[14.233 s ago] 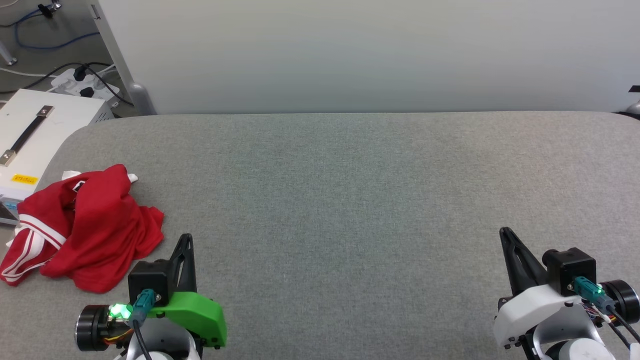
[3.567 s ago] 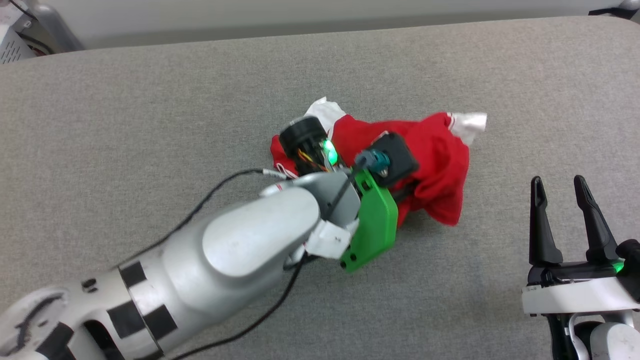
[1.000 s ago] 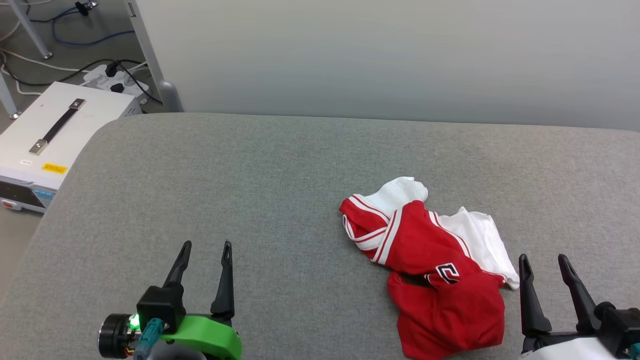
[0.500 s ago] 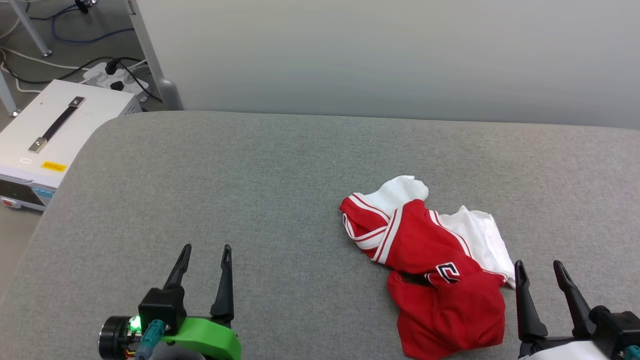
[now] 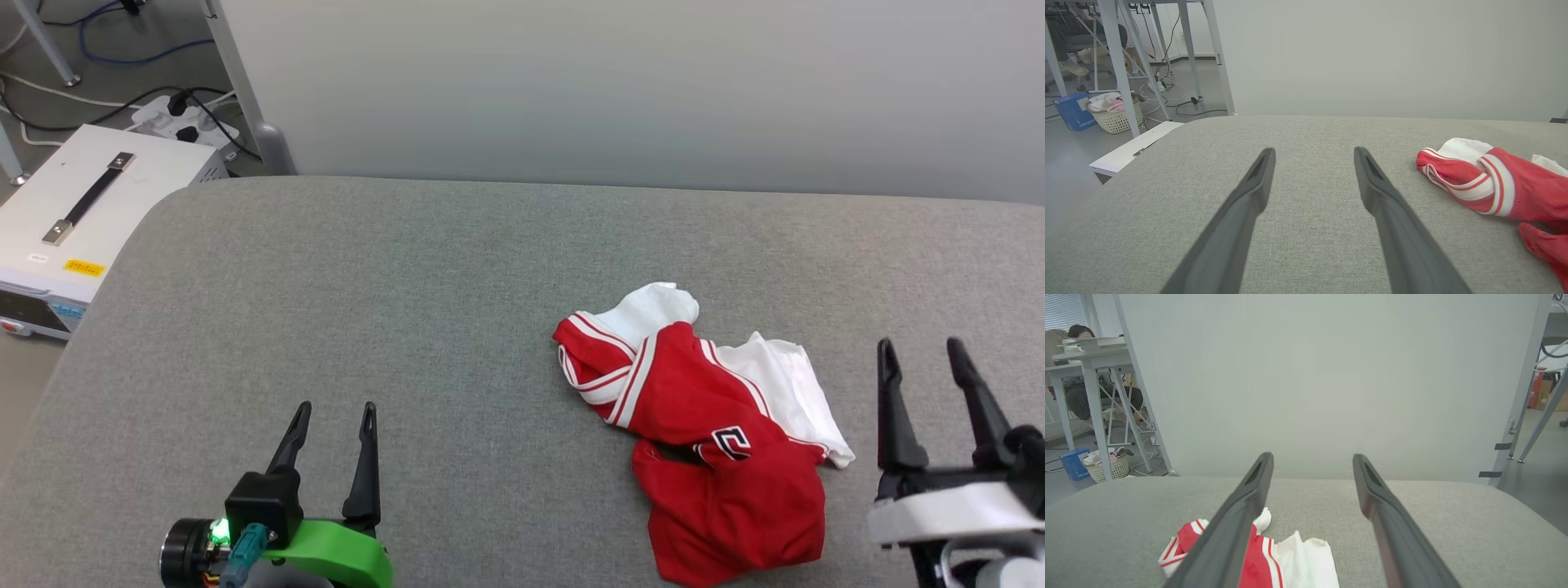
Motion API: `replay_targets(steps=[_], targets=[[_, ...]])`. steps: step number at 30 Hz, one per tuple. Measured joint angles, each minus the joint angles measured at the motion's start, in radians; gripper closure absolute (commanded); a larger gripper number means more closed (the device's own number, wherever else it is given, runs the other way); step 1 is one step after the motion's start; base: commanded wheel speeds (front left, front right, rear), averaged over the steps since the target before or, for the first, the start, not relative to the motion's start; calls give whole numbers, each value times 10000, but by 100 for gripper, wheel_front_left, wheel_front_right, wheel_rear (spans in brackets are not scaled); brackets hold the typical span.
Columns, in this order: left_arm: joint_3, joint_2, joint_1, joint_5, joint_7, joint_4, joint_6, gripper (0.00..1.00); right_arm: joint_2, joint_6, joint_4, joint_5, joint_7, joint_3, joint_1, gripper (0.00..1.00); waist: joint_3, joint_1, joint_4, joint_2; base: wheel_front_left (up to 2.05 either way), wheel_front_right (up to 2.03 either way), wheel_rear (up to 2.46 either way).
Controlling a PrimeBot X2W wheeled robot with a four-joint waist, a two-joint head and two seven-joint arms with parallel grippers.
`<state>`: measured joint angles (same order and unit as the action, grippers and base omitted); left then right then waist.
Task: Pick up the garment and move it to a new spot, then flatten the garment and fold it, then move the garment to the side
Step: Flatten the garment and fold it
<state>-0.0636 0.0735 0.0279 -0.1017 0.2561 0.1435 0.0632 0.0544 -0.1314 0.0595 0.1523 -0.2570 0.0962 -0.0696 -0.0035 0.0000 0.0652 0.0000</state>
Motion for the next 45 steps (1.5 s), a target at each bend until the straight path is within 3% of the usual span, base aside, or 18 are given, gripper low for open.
replay_targets(steps=[5, 11, 12, 15, 20, 23, 27, 35, 42, 43, 44, 45], targets=[[54, -50, -65, 56, 0, -15, 81, 0, 882, 0, 0, 82, 0, 15, 1587, 0, 248, 0, 22, 0, 0, 0, 0], [94, -90, -308, 58, 0, -42, 130, 0, 2711, 0, -1962, 1051, 265, -1246, 3432, 0, 645, 0, 105, 0, 0, 0, 0], [104, -115, -453, 56, 0, -88, 136, 0, 3816, 0, -2761, 1885, 2027, -2596, 4322, 0, 847, 0, 164, 0, 0, 0, 0], [102, -136, -611, 54, 0, -146, 198, 0, 4842, -2, -3198, 3411, 4362, -4052, 5126, 0, 1062, 0, 249, 1, 0, 0, 0], [77, -159, -829, 42, 0, -236, 203, 0, 5931, 0, -3528, 5281, 7496, -5467, 5809, 0, 1408, 1, 424, 0, 0, 0, 0], [42, -169, -975, 35, 0, -267, 203, 0, 6213, 0, -3781, 5942, 8821, -6025, 6154, 0, 1655, 1, 540, 1, 0, 0, 0], [-77, -174, -1198, -88, 0, -316, 188, 0, 6268, 0, -4197, 6184, 9540, -6644, 6822, 0, 2037, 1, 693, 1, 0, 0, 0], [-311, -184, -1635, -326, 0, -347, 12, 0, 5739, 0, -5952, 6541, 9463, -7256, 7390, 0, 2782, 2, 992, 0, 0, 0, 0], [-286, -190, -1656, -389, 0, -320, -75, 0, 5891, 13, -6264, 6865, 9193, -7915, 7411, 0, 2941, 1, 1161, 0, 0, 0, 0], [-268, -190, -1654, -389, 0, -314, -75, 0, 5912, 15, -6240, 6895, 9087, -8011, 7433, 82, 2922, 1, 1145, 0, 0, 0, 0], [-255, -190, -1653, -387, 0, -297, -77, 0, 5939, 15, -6220, 6920, 8876, -8124, 7435, 100, 2889, 1, 1117, 0, 0, 0, 0], [-242, -190, -1653, -387, 0, -274, -79, 0, 5963, 15, -6197, 6966, 8663, -8253, 7435, 100, 2839, 1, 1083, 0, 0, 0, 0]])
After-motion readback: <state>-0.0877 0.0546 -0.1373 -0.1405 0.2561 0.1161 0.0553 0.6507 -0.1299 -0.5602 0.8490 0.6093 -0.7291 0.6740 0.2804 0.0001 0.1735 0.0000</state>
